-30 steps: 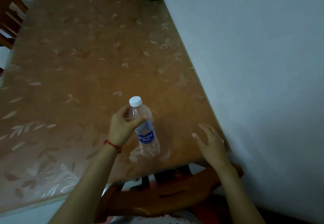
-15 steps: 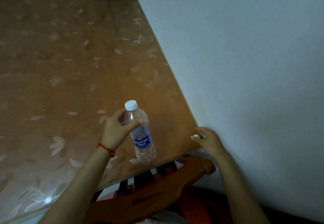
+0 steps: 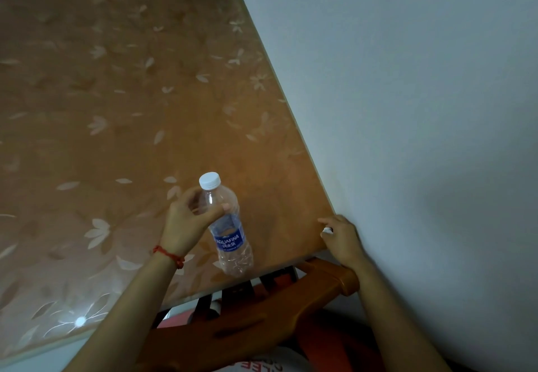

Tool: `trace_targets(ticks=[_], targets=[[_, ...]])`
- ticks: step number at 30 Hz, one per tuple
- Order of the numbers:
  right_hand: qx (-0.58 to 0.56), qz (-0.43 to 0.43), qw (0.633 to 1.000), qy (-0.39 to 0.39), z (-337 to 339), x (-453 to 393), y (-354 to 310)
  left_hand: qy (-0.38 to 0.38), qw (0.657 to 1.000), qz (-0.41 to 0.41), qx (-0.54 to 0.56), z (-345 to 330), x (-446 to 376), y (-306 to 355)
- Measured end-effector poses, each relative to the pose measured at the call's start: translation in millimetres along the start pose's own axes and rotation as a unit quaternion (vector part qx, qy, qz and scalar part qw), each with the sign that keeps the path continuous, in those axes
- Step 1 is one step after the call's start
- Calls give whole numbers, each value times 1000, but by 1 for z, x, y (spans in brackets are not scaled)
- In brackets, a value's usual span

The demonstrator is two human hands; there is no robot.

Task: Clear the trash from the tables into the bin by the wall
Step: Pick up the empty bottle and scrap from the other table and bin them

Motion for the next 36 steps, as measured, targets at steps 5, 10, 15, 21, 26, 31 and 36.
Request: trace_targets(ticks=[5, 10, 15, 21, 26, 31, 36], targets=[[-32, 5, 999, 12, 0, -3, -5, 13, 1000, 4, 9, 4, 2, -2], [-84, -17, 996, 24, 8, -6, -15, 27, 999, 13, 16, 12, 5, -6], [-177, -14, 983, 42, 15, -10, -45, 52, 998, 23, 32, 23, 12, -9], [-243, 43, 969, 12, 6, -10, -92, 117, 991, 25, 54, 48, 28, -9], [-268, 76, 960, -36, -11, -8, -128, 173, 981, 42, 82, 76, 44, -17], [-279, 108, 951, -76, -29, 3, -159, 228, 964, 42, 129, 103, 65, -23], [-281, 142, 943, -109, -49, 18, -193, 279, 945, 41, 166, 133, 90, -32]])
Point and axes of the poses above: each hand's wrist, its own x-axis away from the middle knuckle, its own z-axis out of the back of the hand, y = z × x, the point moved 6 cm from there along -x, towards the middle knuckle, and after that the axes turned 1 degree about z, right-handed, at the moved point
